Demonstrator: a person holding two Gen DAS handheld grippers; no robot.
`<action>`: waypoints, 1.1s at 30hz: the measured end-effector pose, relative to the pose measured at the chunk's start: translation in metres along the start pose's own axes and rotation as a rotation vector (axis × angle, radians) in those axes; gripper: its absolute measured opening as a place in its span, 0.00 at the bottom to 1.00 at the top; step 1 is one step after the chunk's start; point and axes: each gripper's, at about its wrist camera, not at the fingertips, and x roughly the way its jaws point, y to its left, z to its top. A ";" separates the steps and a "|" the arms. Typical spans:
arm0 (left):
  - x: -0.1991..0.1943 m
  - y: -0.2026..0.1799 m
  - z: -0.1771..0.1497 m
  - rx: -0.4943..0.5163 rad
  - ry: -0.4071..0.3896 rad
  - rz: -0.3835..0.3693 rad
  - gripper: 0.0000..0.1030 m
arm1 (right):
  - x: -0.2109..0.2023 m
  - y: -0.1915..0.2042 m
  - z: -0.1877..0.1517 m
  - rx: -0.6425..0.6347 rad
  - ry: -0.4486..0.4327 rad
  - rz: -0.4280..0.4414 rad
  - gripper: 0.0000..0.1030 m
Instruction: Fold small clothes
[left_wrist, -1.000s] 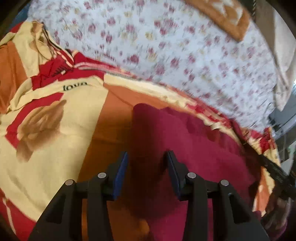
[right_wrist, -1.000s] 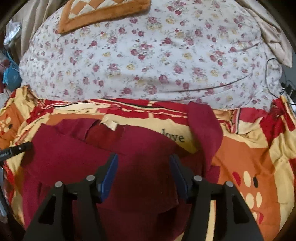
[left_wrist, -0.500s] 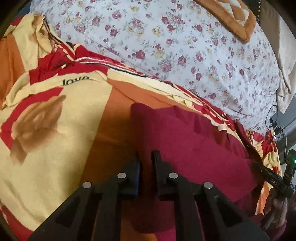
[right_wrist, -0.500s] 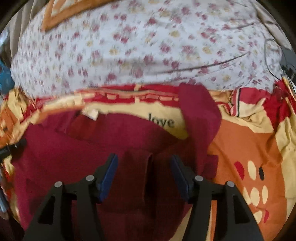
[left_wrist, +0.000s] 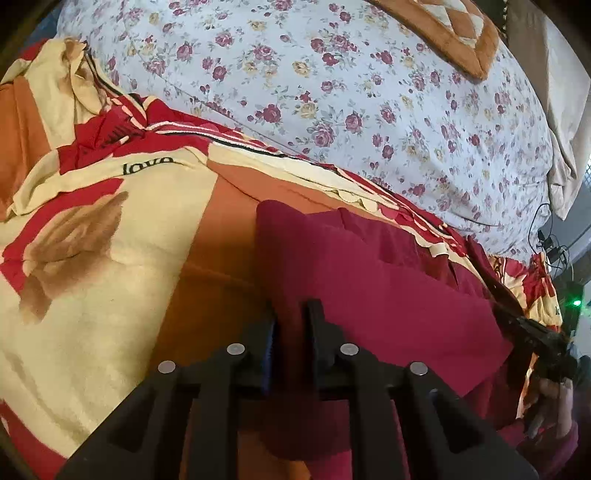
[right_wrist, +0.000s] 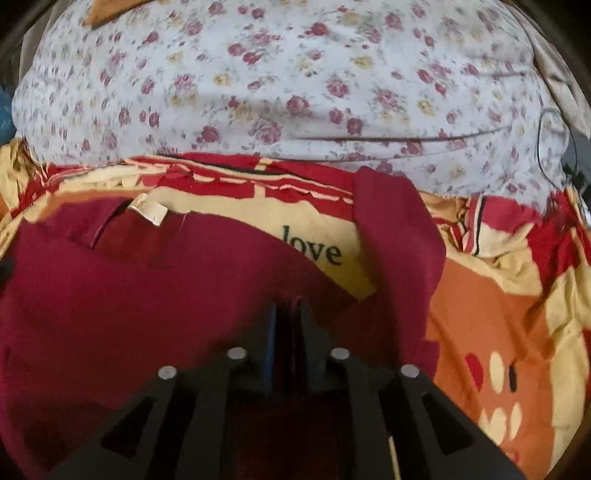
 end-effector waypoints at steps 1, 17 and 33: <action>-0.001 0.000 -0.001 0.003 0.000 0.006 0.09 | -0.011 -0.003 0.000 0.016 -0.023 -0.014 0.23; -0.054 -0.049 -0.010 0.076 -0.123 0.013 0.22 | -0.027 0.005 -0.026 0.052 0.041 0.211 0.41; -0.001 -0.060 -0.028 0.120 0.011 0.078 0.29 | -0.016 0.007 -0.033 0.071 0.066 0.276 0.48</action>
